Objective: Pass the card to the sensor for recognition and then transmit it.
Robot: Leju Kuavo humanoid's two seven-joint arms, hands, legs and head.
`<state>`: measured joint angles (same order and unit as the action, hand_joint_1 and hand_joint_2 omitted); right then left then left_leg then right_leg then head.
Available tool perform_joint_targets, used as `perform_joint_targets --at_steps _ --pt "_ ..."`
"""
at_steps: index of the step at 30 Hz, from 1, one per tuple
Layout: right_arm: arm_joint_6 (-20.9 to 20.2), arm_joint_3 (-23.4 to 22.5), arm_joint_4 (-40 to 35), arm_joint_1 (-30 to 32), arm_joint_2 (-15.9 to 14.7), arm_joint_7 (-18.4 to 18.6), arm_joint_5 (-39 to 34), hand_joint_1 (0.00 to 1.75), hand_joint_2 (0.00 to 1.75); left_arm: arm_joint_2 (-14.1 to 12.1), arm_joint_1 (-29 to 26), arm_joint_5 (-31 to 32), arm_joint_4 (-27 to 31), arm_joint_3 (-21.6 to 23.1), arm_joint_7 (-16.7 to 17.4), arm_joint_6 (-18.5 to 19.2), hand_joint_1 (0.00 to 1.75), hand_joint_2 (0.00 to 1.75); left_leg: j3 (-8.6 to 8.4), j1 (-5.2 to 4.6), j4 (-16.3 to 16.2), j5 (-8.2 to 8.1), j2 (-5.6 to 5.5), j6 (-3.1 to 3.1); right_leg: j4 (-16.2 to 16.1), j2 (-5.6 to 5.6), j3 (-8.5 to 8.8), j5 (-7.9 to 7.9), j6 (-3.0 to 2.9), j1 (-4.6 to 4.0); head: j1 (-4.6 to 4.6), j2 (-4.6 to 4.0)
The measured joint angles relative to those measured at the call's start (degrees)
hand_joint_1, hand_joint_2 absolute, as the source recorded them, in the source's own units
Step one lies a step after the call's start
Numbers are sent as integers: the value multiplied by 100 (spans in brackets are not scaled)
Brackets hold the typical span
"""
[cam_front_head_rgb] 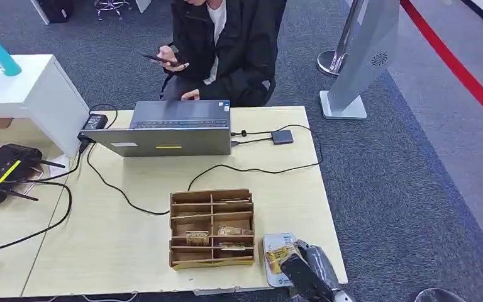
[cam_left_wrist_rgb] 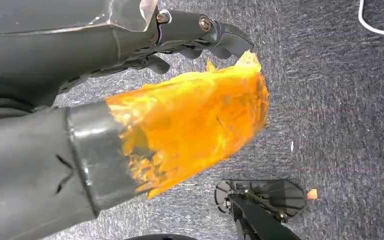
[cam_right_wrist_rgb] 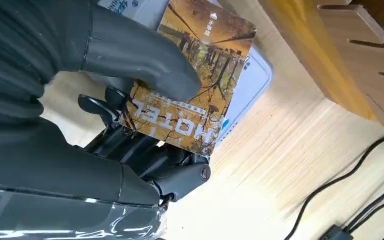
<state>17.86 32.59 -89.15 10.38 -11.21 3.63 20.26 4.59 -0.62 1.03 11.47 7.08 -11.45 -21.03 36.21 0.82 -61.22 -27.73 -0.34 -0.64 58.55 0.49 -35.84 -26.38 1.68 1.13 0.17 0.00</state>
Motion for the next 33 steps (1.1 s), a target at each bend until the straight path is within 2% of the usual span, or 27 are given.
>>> perform_joint_targets --at_steps 13,24,29,33 --pt "37 125 72 -126 -2 442 752 175 175 0 0 44 0 0 55 11 0 0 -6 0 0 -2 0 2 0 0 5 -1 -1 0 0 0" --pt "72 177 146 -173 -2 505 861 175 175 0 0 50 0 0 57 13 0 0 -15 0 0 -3 0 1 -1 0 15 -4 -1 0 2 0" --pt "94 225 199 -221 -2 861 1427 175 175 2 1 87 0 0 125 13 0 0 -27 0 0 -6 0 2 -2 0 26 -9 -1 0 2 0" --pt "74 243 269 -258 -2 999 1663 175 175 15 2 120 0 -2 144 13 0 0 -45 0 1 -15 1 5 -4 0 45 -14 -5 0 2 0"
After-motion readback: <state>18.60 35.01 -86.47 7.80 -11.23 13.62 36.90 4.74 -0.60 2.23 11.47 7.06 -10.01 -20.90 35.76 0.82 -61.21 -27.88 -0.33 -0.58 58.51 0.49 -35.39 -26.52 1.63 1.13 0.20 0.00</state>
